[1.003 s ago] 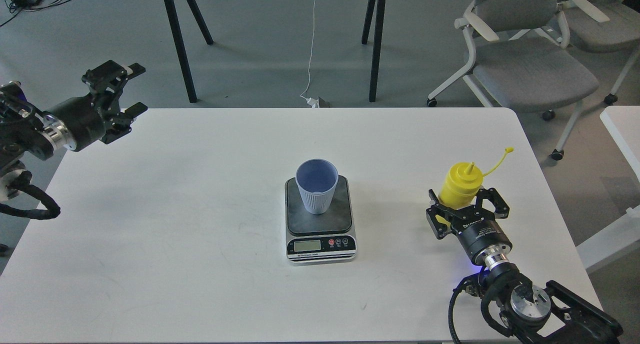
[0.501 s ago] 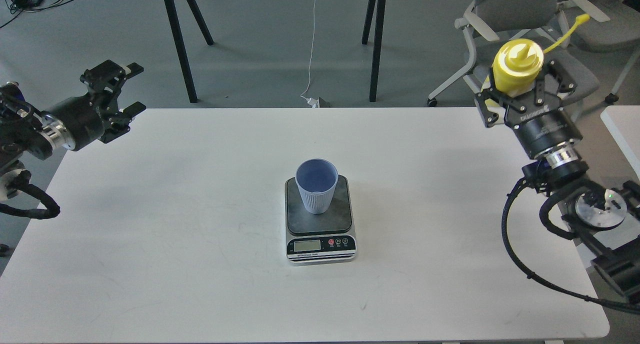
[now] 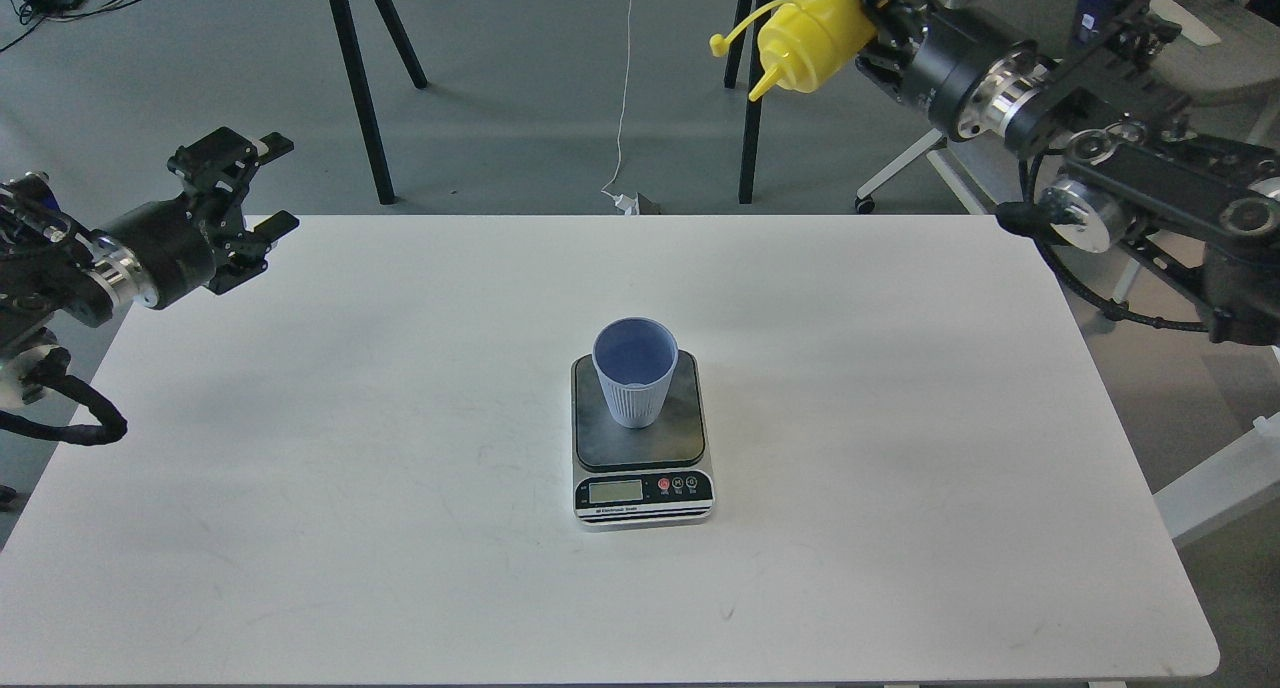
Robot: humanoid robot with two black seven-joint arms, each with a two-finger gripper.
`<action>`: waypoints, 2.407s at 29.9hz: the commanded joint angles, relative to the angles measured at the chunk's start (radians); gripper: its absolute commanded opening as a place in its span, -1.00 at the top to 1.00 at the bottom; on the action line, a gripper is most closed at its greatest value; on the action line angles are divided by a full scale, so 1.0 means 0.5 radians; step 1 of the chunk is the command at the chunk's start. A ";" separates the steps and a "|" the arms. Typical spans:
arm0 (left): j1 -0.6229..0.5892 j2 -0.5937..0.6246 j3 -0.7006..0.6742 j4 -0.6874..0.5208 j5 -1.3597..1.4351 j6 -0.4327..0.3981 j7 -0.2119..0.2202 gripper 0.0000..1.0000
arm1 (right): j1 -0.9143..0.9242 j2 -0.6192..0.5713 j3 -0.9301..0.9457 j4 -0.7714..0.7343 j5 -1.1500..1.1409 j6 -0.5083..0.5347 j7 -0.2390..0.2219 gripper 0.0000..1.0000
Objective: Pour seasoning into cup on scale with both arms
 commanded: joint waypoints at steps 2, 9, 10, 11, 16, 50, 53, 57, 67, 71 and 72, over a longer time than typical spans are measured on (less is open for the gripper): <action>0.000 0.000 -0.003 0.000 0.000 0.000 -0.001 -1.00 | 0.018 0.357 -0.177 -0.245 -0.287 -0.064 0.000 0.96; 0.003 -0.012 -0.024 0.000 0.000 0.000 -0.001 -1.00 | 0.027 0.726 -0.469 -0.540 -0.410 -0.080 0.000 0.96; 0.003 -0.012 -0.024 0.000 0.000 0.000 -0.001 -1.00 | 0.027 0.741 -0.478 -0.540 -0.407 -0.080 -0.003 0.96; 0.003 -0.016 -0.024 0.000 0.000 0.000 -0.001 -1.00 | 0.027 0.748 -0.490 -0.540 -0.410 -0.080 -0.003 0.96; 0.003 -0.031 -0.027 0.003 0.000 0.000 -0.001 -1.00 | 0.043 0.797 -0.619 -0.555 -0.432 -0.080 -0.009 0.96; 0.003 -0.058 -0.055 0.006 0.003 0.000 -0.001 -1.00 | 0.043 0.935 -0.892 -0.654 -0.432 -0.077 -0.027 0.96; 0.003 -0.062 -0.055 0.006 0.003 0.000 -0.001 -1.00 | 0.043 0.935 -0.886 -0.651 -0.413 -0.080 -0.030 0.96; 0.006 -0.059 -0.055 0.006 0.003 0.000 -0.001 -1.00 | 0.055 0.935 -0.788 -0.641 -0.395 -0.083 -0.030 0.96; 0.003 -0.049 -0.049 0.006 0.016 0.000 -0.001 -1.00 | 0.046 0.782 0.251 -0.559 -0.285 0.000 -0.162 0.96; 0.003 -0.046 -0.049 0.009 0.019 0.000 -0.001 -1.00 | 0.040 0.573 0.742 -0.375 0.232 0.110 -0.297 0.96; 0.003 -0.049 -0.049 0.009 0.019 0.000 -0.001 -1.00 | 0.040 0.533 0.834 -0.356 0.389 0.138 -0.315 0.96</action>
